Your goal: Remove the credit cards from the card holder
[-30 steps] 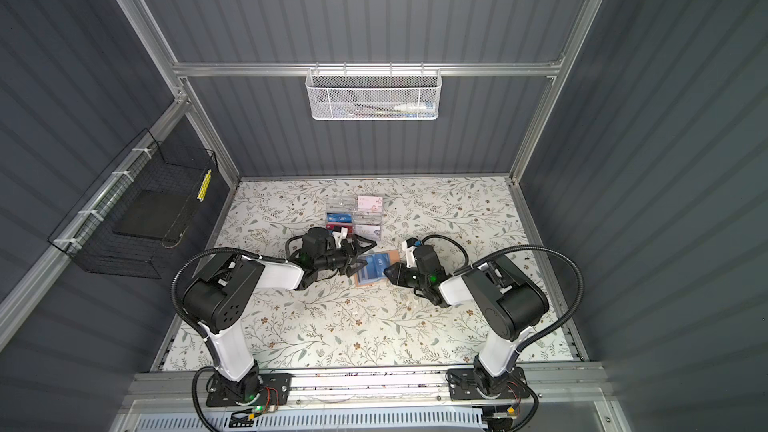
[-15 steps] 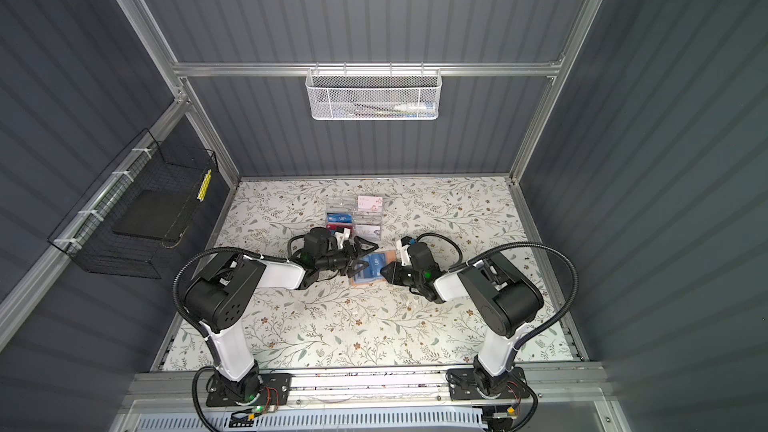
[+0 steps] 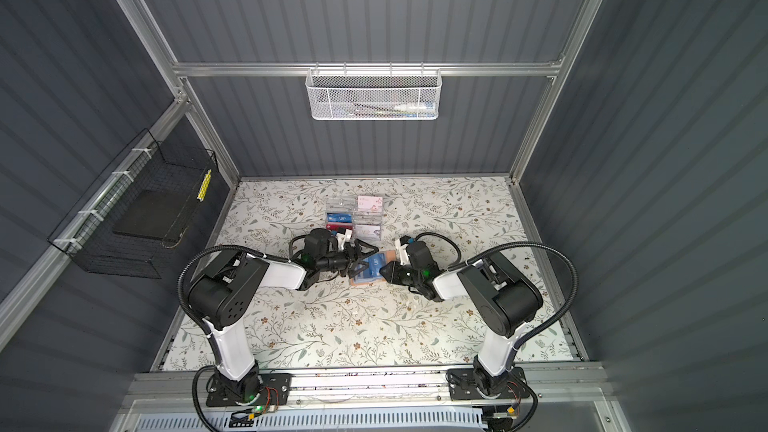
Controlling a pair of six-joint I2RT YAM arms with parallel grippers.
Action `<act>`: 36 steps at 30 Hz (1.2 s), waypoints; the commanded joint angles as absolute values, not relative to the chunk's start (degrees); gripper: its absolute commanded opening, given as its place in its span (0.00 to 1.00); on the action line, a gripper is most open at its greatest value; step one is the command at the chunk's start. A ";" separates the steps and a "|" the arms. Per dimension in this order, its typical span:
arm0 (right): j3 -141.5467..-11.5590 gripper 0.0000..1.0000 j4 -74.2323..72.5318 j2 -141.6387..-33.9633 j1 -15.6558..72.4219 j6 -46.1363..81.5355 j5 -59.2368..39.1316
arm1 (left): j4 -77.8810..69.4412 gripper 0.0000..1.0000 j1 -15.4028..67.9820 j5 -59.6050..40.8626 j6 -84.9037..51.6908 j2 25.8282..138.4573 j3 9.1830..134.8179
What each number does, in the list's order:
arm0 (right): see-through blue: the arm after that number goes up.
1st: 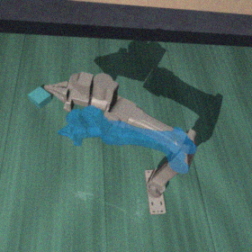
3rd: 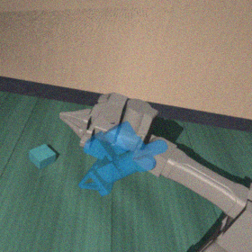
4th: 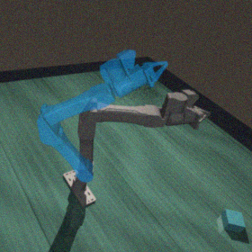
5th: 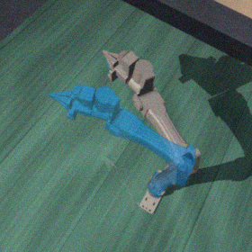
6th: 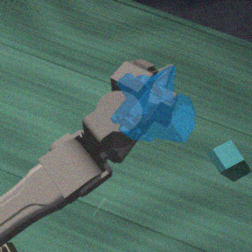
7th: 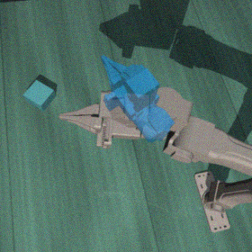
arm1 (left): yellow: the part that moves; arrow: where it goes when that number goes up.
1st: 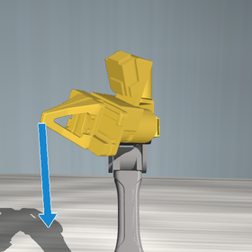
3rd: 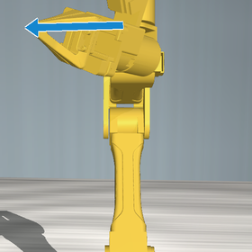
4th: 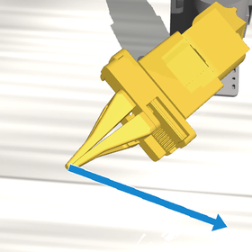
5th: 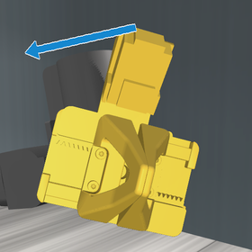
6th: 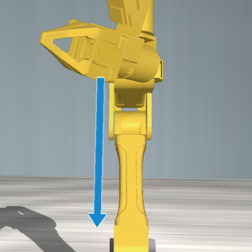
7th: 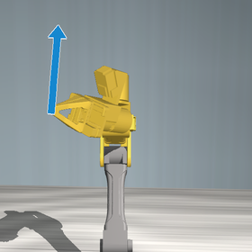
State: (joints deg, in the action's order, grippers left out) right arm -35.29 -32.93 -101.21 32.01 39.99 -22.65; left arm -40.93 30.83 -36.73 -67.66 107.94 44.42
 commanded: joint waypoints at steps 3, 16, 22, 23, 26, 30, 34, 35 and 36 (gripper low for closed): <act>-37.29 0.25 -33.73 -102.30 33.05 39.69 -24.96 | -35.53 0.82 31.20 -36.76 -65.52 110.67 41.15; -38.38 0.26 -33.01 -102.68 33.00 39.47 -25.48 | -35.65 0.57 31.22 -36.25 -62.67 110.49 39.23; -39.16 0.26 -32.70 -103.36 33.05 39.51 -25.99 | -37.67 0.52 31.29 -36.15 -62.69 110.49 38.32; -39.26 0.26 -32.74 -103.44 33.01 39.55 -26.14 | -37.78 0.52 31.31 -36.20 -62.67 110.56 38.28; -39.37 0.26 -32.78 -103.50 33.00 39.56 -26.45 | -38.42 0.48 31.38 -35.98 -62.48 110.59 38.07; -39.35 0.27 -32.62 -103.39 33.03 39.38 -26.63 | -39.33 0.37 31.42 -35.69 -62.24 110.58 37.71; -39.32 0.30 -32.44 -103.15 33.00 39.29 -26.63 | -40.11 0.32 31.55 -35.51 -61.95 110.80 37.27; -39.42 0.31 -32.35 -103.10 33.03 39.24 -26.70 | -40.30 0.32 31.57 -35.43 -61.94 110.76 37.22; -39.47 0.31 -32.19 -103.04 33.02 39.20 -26.74 | -40.47 0.32 31.64 -35.38 -61.86 110.79 37.02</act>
